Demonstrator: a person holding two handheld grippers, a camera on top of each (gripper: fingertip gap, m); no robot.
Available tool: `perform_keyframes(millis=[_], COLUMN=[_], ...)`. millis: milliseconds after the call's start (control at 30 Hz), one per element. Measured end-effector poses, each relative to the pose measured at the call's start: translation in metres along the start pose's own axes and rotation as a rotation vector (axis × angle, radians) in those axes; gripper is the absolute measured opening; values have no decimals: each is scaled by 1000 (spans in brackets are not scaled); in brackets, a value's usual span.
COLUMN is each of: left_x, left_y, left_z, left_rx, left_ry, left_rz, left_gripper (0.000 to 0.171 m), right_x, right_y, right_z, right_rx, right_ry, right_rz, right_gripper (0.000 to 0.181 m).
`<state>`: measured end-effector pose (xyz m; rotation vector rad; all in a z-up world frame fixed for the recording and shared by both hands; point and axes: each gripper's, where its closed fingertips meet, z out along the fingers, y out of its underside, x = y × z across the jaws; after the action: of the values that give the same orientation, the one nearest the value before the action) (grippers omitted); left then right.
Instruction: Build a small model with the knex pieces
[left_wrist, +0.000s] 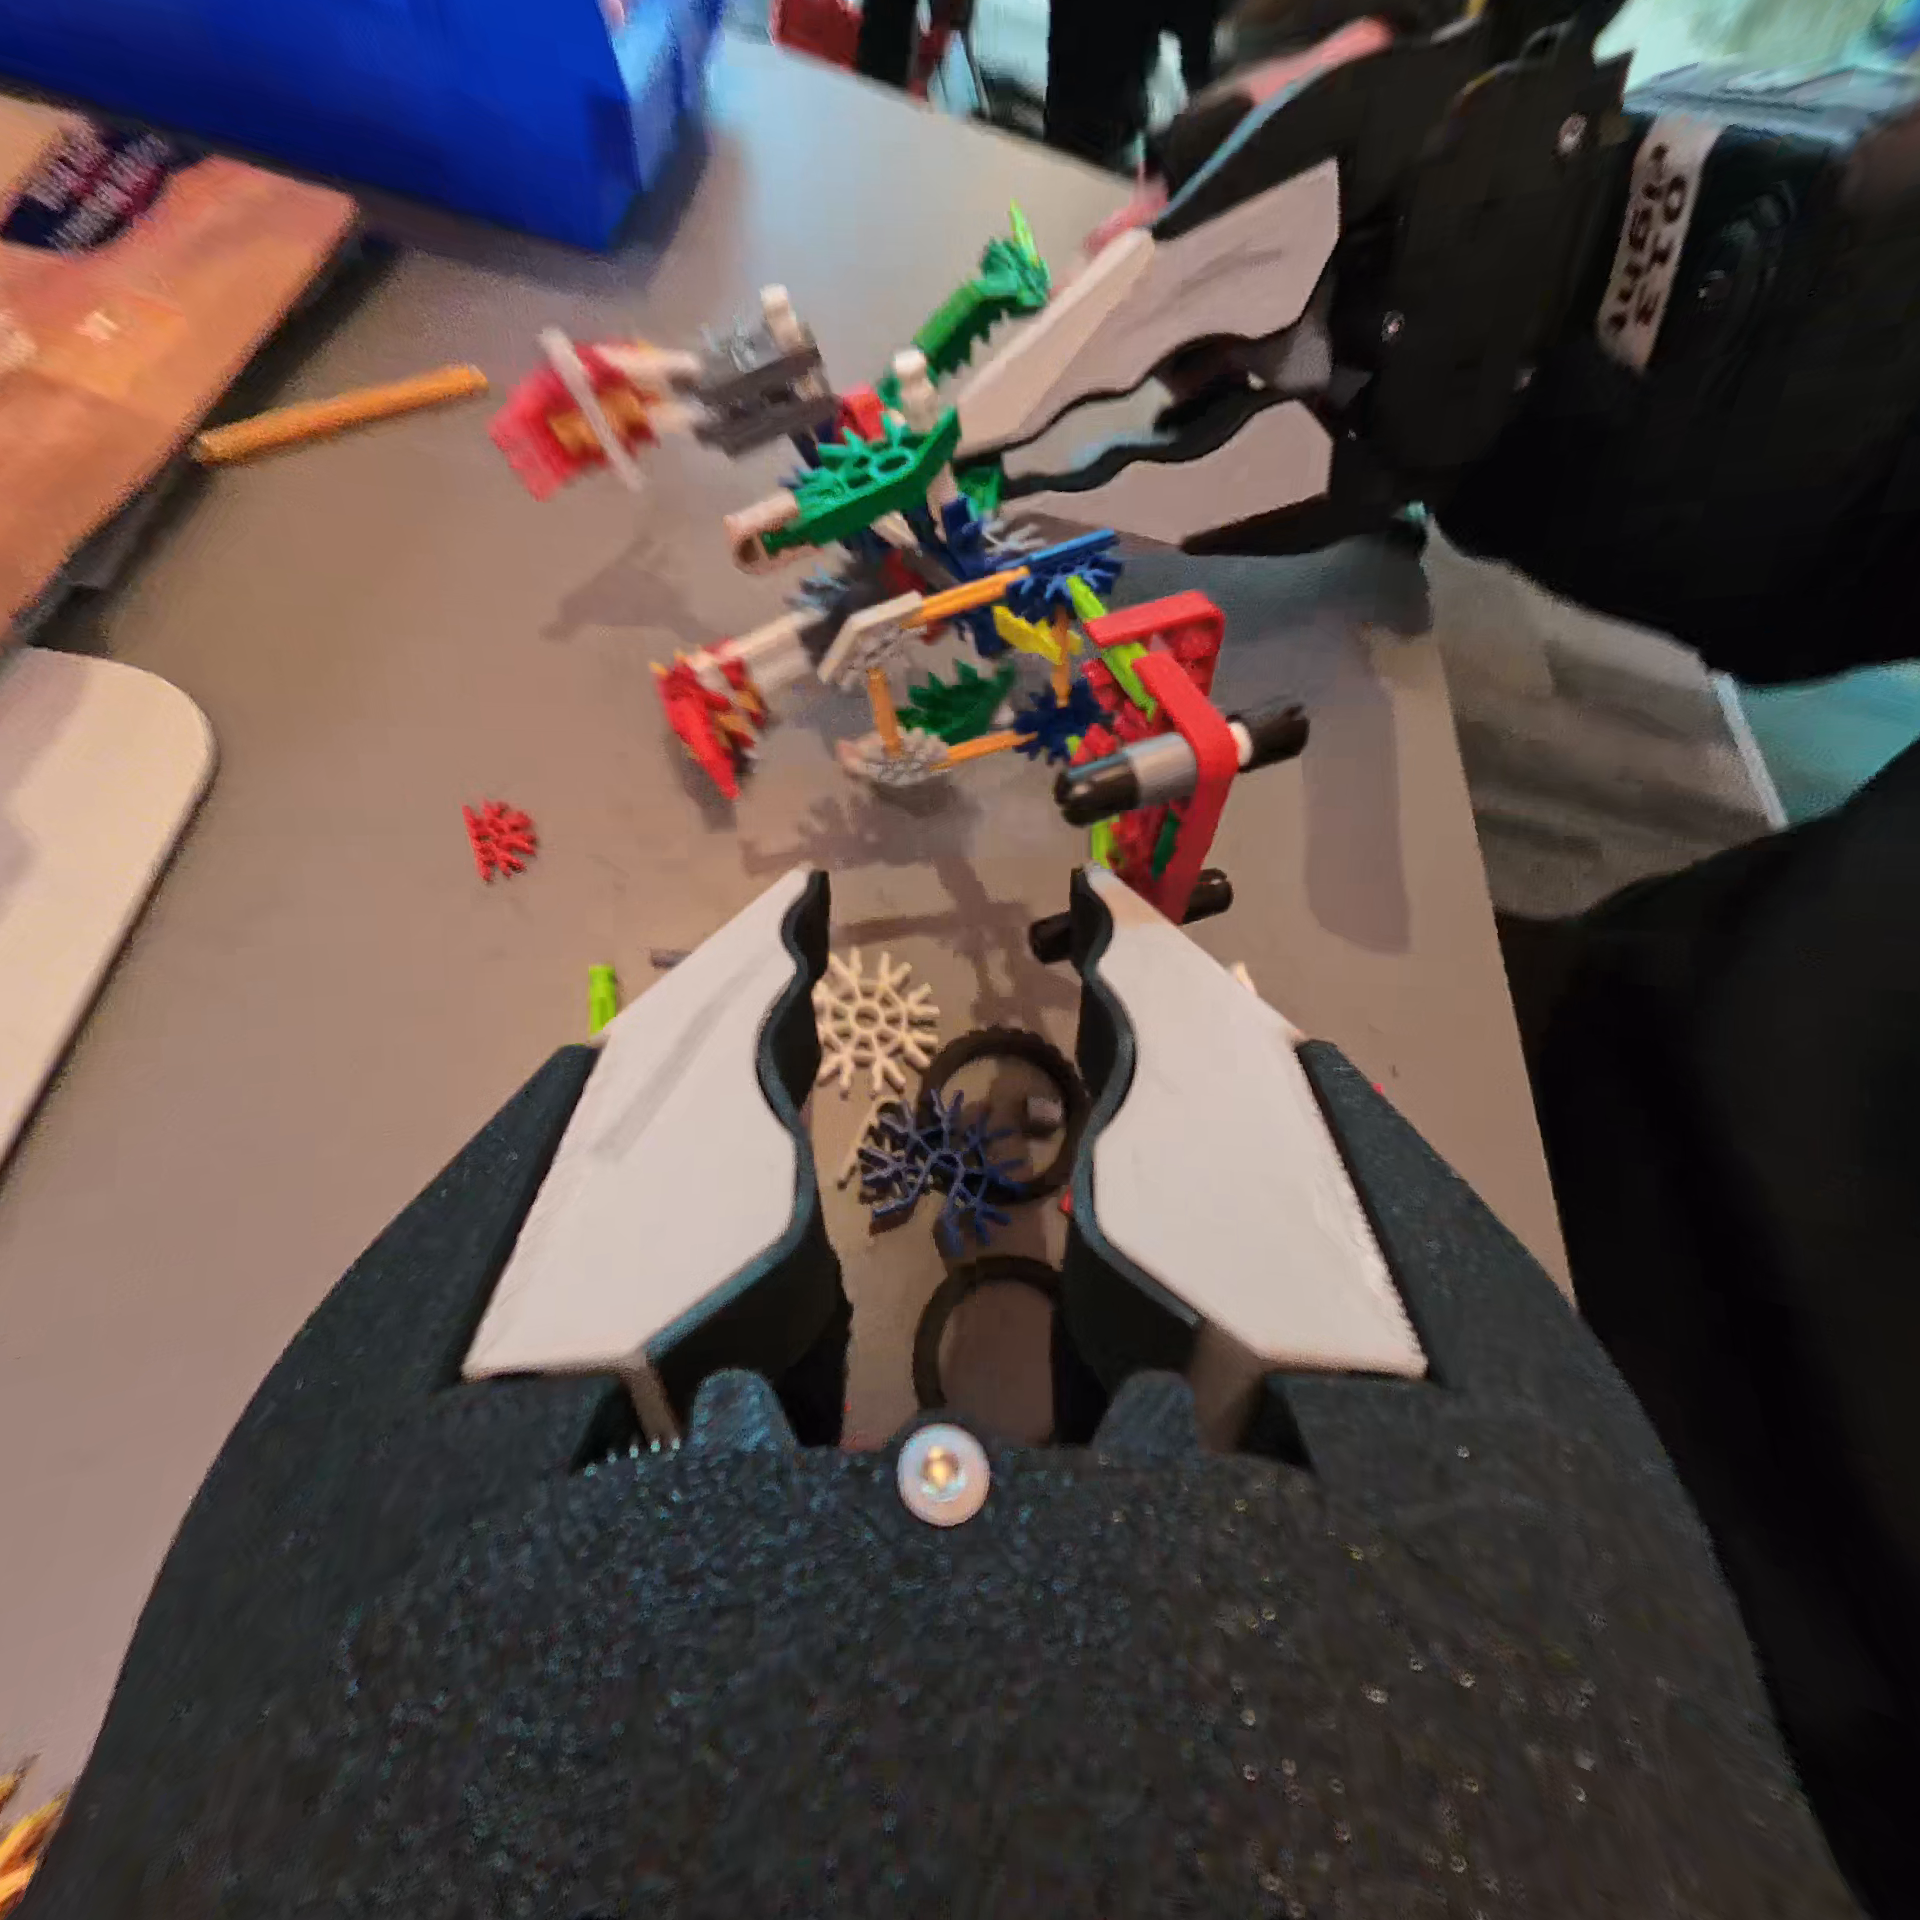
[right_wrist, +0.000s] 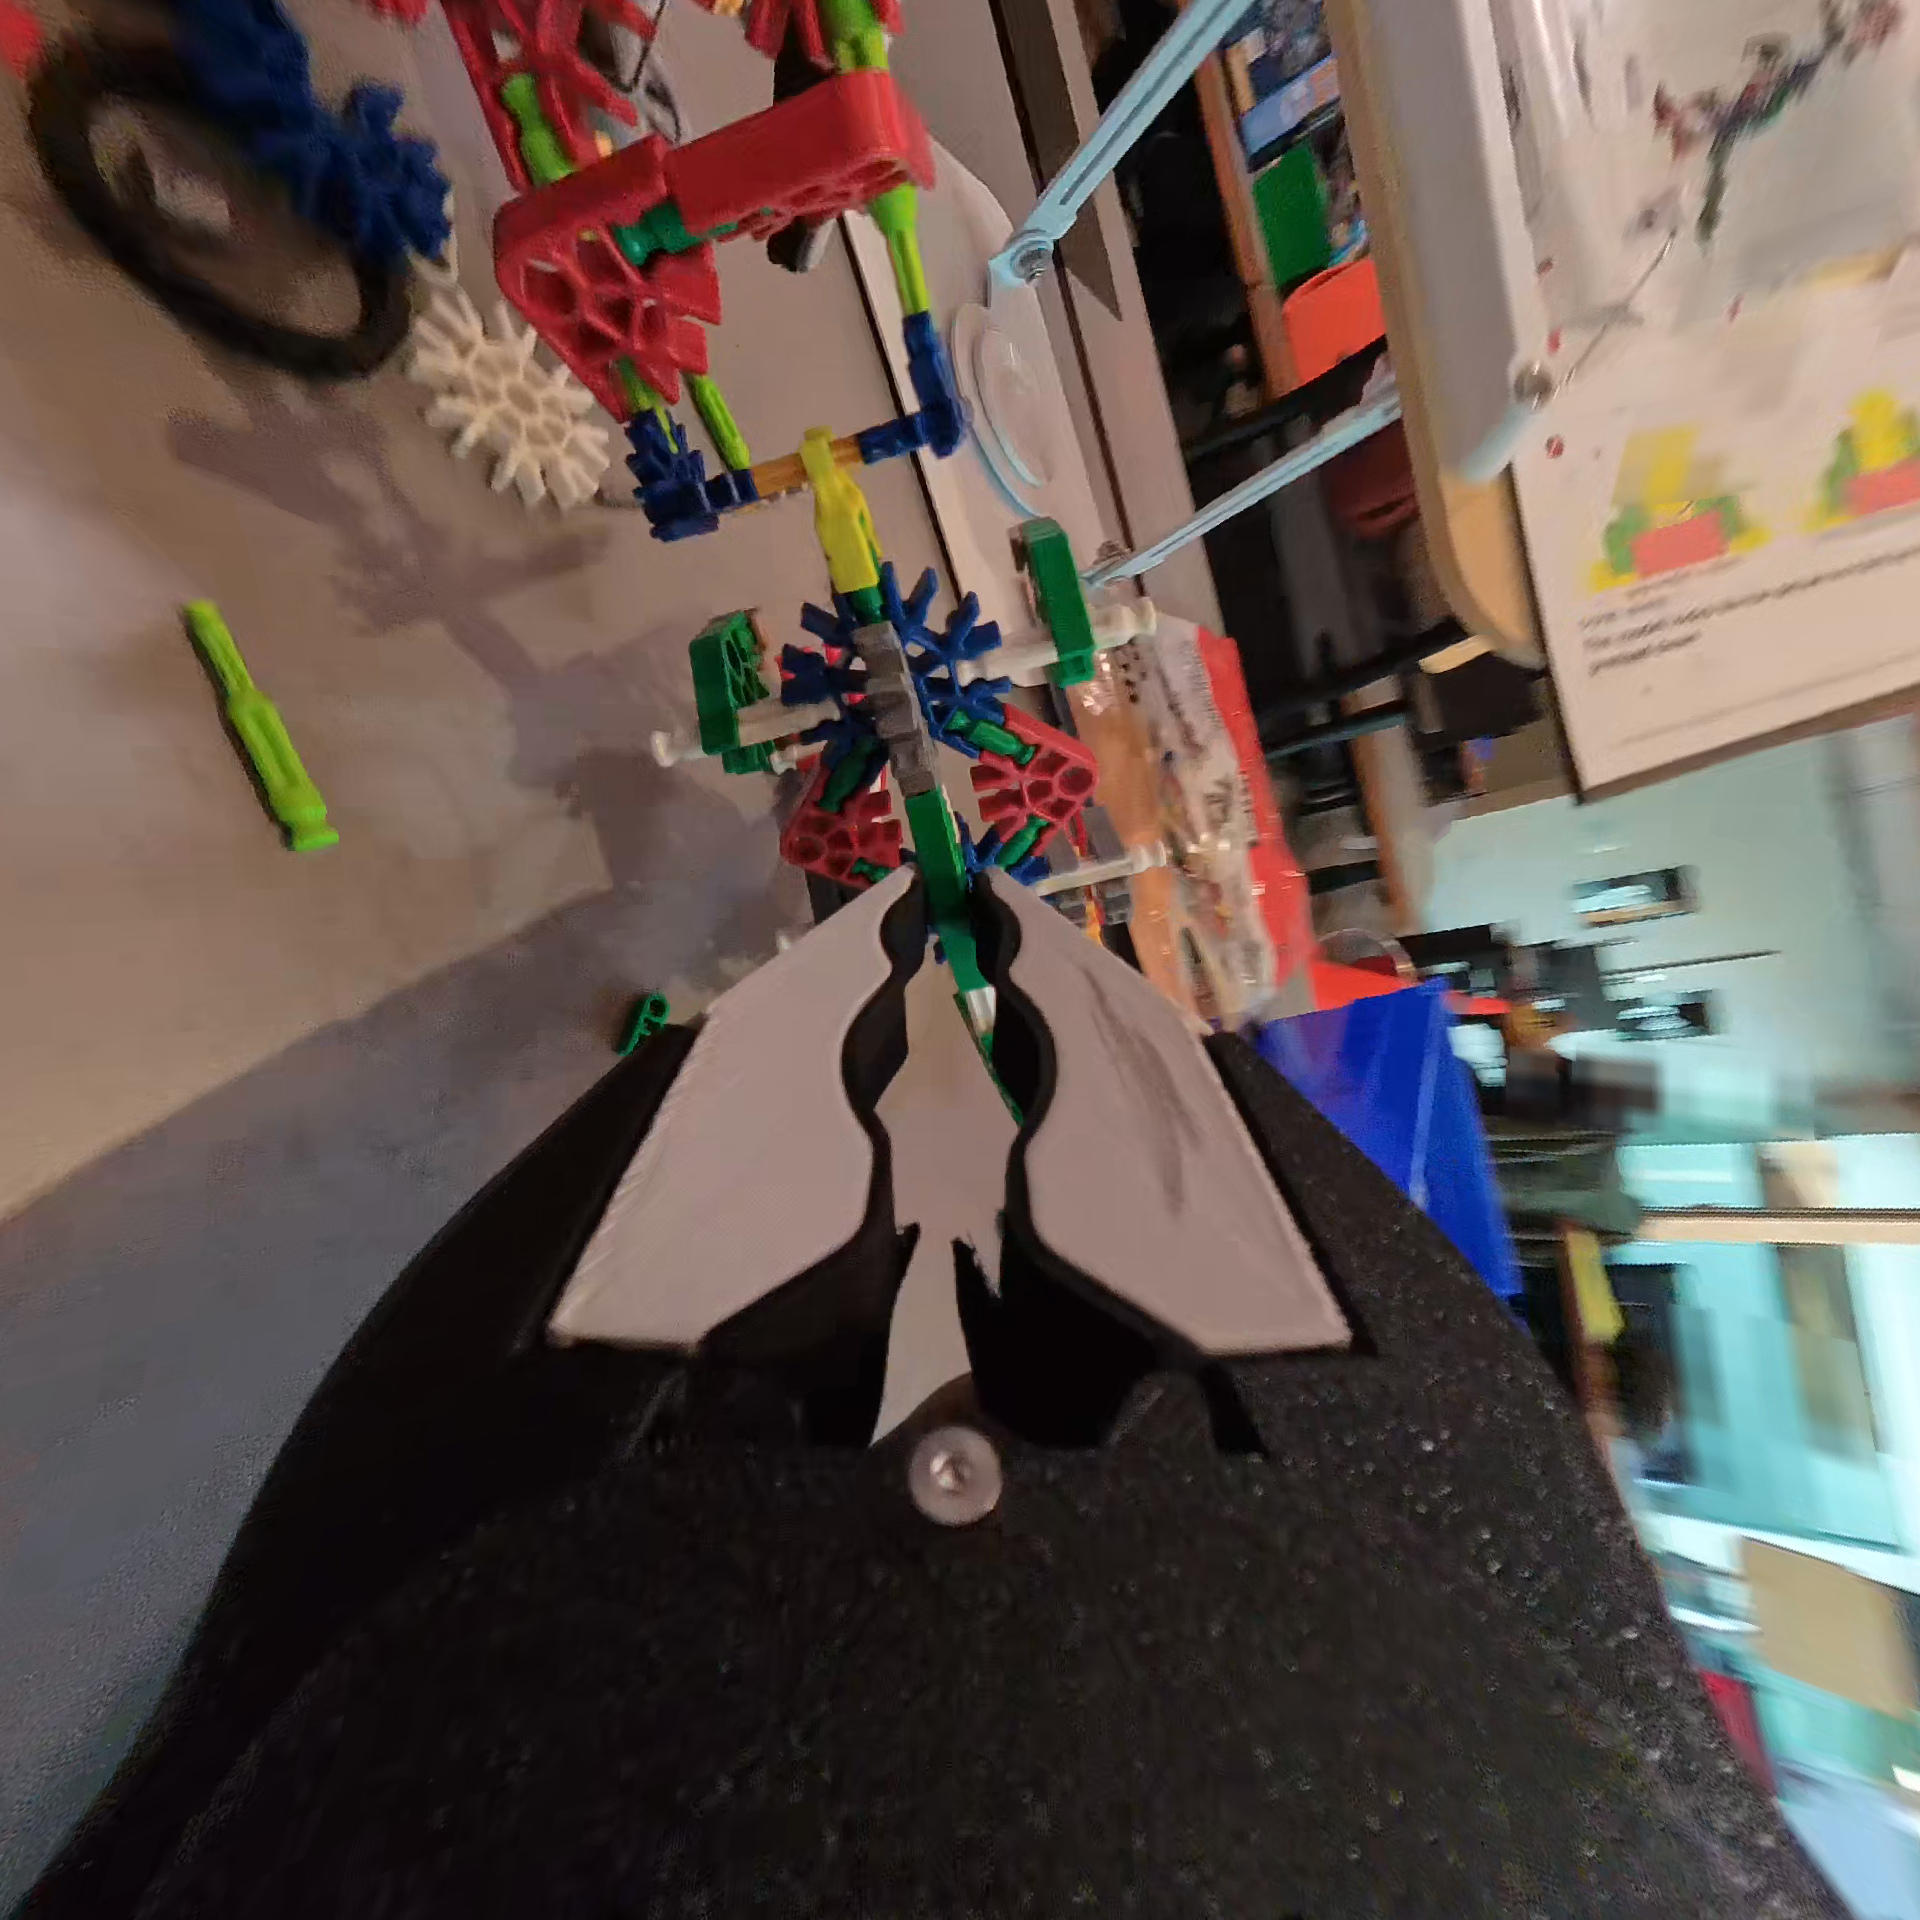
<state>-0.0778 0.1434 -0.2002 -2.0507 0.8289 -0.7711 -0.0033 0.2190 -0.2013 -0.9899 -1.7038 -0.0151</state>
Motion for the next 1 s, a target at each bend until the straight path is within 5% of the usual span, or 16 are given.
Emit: perform_keyframes(millis=[267,700,1000], left_x=[-26,-51,-46], left_y=[-29,-49,-26], left_z=[-12,73,110], left_rx=[162,14,-146], left_ry=[-42,-204,-162], left_rz=[-71,113,74], left_gripper=[44,22,18], right_x=[26,50,50], right_y=[22,39,34], right_z=[-2,-2,-2], right_rx=[100,291,426], right_ry=[-301,-454,-508], right_rz=[461,812,932], right_gripper=[4,4,4])
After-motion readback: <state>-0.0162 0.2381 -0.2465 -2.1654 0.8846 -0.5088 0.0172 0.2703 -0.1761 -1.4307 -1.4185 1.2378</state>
